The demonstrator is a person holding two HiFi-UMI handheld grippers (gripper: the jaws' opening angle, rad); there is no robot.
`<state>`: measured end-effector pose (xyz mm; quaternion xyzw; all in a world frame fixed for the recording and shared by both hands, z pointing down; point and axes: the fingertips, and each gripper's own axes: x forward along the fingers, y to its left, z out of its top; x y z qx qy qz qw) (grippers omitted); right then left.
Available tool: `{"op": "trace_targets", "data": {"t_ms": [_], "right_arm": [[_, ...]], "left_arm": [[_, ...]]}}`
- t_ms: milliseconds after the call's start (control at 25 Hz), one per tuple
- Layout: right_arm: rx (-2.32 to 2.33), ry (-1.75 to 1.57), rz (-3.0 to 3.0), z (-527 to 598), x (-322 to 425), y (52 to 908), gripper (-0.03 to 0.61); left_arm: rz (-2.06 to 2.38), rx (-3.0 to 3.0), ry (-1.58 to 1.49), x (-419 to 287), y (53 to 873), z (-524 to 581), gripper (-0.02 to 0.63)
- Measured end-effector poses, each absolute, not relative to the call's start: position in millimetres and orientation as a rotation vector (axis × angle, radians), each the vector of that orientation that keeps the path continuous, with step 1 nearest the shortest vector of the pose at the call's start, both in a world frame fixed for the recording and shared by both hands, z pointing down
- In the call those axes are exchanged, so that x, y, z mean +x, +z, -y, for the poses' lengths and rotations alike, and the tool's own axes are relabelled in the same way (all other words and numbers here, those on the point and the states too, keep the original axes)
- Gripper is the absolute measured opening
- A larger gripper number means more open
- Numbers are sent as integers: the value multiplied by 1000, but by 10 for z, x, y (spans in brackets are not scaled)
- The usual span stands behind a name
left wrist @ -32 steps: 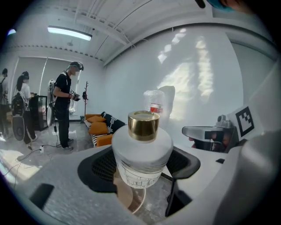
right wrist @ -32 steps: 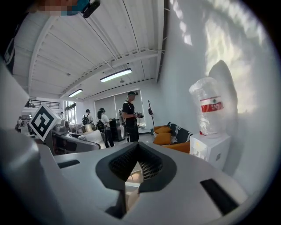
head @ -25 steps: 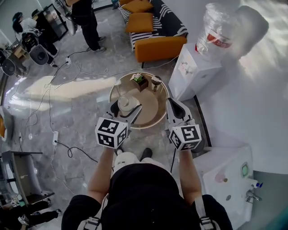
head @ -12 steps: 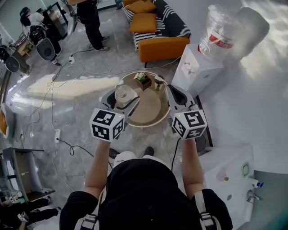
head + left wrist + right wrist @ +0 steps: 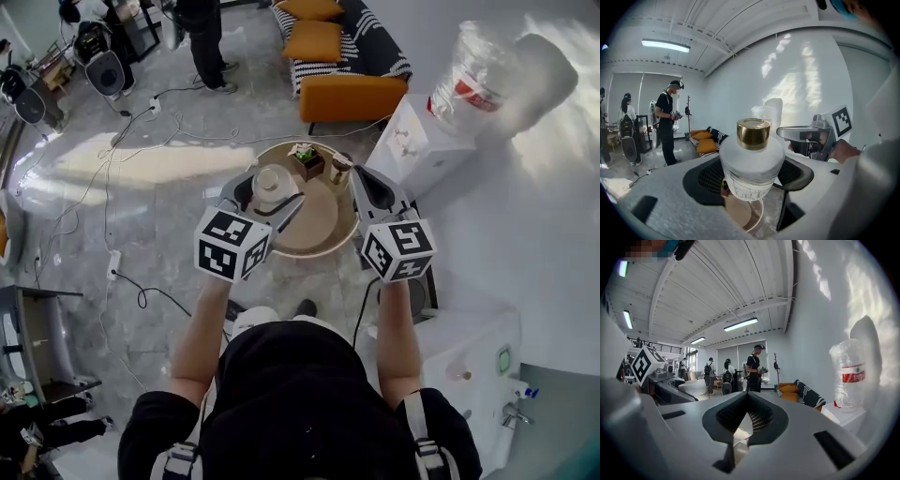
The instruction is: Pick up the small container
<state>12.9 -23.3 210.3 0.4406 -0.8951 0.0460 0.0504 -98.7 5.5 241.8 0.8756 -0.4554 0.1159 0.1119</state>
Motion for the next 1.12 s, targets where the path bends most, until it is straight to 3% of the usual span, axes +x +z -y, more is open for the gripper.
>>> {"op": "trace_targets", "data": {"t_ms": [1120], "right_arm": [[1299,101,2695,20,115,2138,3]], "left_arm": [[1355,2576,297,-978,2416,-102,344]]}}
